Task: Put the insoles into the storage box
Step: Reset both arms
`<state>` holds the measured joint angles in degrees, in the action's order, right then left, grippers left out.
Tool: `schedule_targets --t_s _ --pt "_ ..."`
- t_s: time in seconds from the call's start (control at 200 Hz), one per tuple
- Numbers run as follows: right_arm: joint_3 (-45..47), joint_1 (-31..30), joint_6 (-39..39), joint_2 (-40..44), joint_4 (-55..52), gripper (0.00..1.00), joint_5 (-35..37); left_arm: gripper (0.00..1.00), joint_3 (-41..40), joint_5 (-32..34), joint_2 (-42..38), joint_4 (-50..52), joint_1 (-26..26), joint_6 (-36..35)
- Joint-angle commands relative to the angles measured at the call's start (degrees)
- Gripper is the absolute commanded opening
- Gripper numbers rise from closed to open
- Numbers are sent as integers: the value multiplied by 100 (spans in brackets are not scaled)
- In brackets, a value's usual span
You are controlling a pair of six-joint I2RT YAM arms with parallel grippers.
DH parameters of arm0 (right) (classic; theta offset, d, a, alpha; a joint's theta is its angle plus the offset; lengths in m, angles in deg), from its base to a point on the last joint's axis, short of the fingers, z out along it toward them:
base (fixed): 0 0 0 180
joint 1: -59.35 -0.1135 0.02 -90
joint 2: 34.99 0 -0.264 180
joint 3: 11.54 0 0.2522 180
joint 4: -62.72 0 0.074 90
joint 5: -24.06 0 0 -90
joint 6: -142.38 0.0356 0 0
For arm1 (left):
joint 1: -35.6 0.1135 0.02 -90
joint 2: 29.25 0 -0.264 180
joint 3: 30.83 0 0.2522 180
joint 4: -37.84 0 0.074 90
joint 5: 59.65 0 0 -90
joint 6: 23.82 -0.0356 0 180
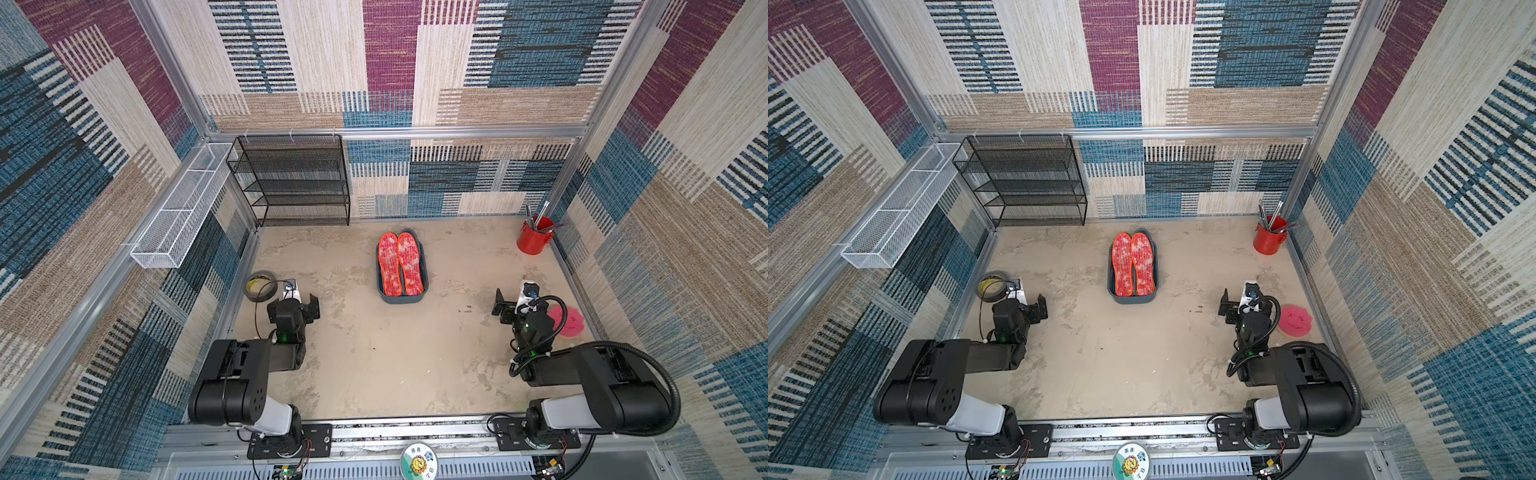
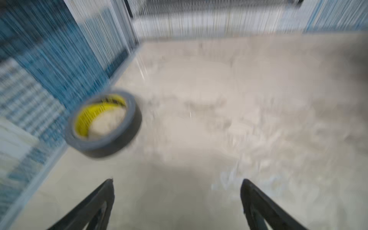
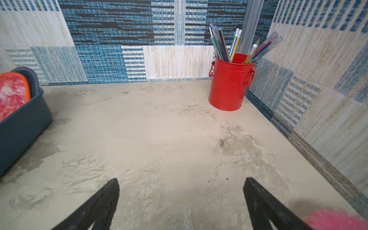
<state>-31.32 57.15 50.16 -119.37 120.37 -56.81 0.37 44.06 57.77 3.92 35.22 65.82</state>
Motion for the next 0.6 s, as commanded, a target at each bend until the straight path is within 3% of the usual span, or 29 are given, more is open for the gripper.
schedule_targets --t_s 0.0,0.045,0.11,0.17,0.24,0.316,0.541,0.596 --pt "-54 45 22 -498 1571 98 -422 100 292 -401 -21 -439 78 249" --pt "-272 44 12 -297 836 98 -463 100 387 -445 189 -692 106 199" --pt "-324 44 -3 -412 883 98 -450 100 761 -559 -5 487 102 229" --pt "-428 44 54 -350 543 98 -328 100 559 -571 184 -306 106 135" --pt "-488 38 72 -351 441 98 -253 100 724 -567 48 287 104 203" --pt "-503 35 68 -370 447 98 -280 100 608 -556 168 -181 109 153" --pt "-534 46 42 -389 415 98 -354 99 621 -558 119 -61 104 181" --pt "-485 45 -123 -366 479 98 -738 99 605 -554 112 -92 101 175"
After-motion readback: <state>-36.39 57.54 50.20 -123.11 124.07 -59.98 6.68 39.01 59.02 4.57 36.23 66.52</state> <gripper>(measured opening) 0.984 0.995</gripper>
